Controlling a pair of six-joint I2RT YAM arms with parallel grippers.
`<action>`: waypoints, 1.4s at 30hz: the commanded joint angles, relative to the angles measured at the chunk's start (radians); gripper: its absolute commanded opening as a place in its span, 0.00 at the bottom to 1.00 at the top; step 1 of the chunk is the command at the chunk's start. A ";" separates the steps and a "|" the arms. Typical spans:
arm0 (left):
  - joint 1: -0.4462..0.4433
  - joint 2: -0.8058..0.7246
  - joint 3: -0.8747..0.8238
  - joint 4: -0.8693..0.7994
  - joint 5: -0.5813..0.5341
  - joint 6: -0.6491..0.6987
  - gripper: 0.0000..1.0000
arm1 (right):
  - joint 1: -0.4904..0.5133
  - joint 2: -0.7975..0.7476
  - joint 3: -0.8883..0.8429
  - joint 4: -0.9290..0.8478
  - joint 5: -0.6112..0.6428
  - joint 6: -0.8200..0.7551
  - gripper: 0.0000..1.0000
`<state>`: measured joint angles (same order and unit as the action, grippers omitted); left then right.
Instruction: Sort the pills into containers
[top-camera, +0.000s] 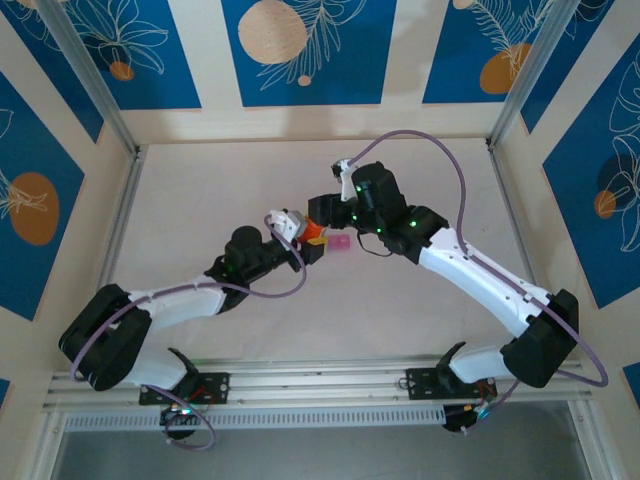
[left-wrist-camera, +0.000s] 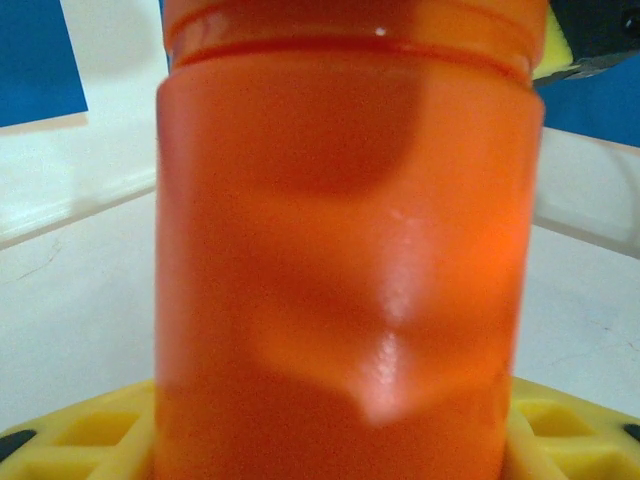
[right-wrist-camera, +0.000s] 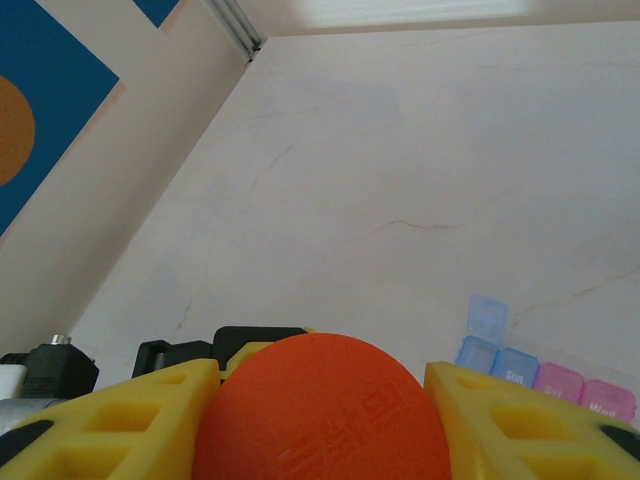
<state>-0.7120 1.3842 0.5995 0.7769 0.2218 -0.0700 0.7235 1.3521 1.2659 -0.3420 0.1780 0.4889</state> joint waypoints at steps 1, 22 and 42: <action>-0.004 -0.019 0.035 0.034 -0.013 0.001 0.00 | 0.004 -0.007 -0.001 0.003 -0.073 -0.015 0.37; 0.058 -0.025 0.048 0.111 0.671 0.024 0.00 | -0.168 -0.053 0.000 -0.281 -1.054 -1.107 0.25; 0.061 -0.018 0.083 0.011 0.807 0.040 0.00 | -0.265 0.015 0.201 -0.546 -1.115 -1.459 0.63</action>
<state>-0.6563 1.3758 0.6628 0.7929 0.9802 -0.0502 0.4686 1.3785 1.4384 -0.8845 -0.9066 -0.9840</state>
